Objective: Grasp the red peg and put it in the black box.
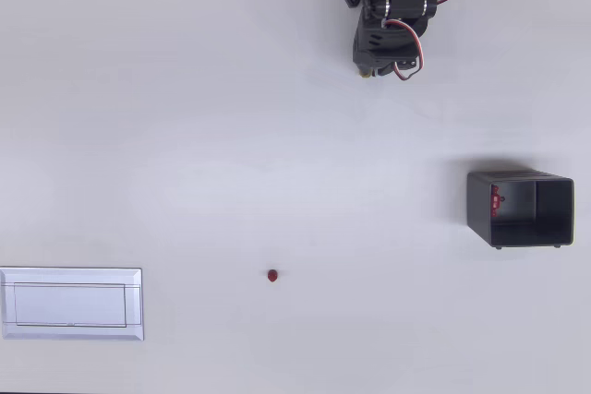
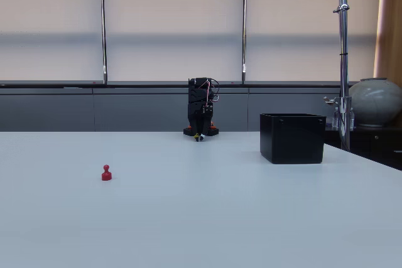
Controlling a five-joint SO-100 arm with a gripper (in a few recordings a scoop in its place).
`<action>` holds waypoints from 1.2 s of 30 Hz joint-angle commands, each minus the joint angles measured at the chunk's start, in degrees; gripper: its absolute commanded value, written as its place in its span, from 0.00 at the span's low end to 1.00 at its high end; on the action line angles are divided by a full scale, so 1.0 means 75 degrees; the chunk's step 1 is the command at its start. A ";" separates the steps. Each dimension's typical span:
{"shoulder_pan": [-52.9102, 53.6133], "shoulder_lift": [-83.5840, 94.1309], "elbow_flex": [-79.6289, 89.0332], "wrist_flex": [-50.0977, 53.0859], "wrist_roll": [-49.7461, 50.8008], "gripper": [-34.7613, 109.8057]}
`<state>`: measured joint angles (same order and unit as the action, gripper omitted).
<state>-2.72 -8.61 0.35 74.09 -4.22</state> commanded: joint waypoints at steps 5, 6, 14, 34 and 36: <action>0.0410 -0.0187 0.0059 0.0363 0.1348 0.25; 0.0410 -0.0070 0.0059 0.0094 0.1207 0.25; 0.0750 0.2684 0.0094 -0.3281 0.1230 0.25; 0.2285 1.0031 0.0176 -1.3945 0.0844 0.41; 0.2285 1.0641 0.0281 -1.4742 0.0621 0.41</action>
<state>13.36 63.54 1.23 -25.66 1.67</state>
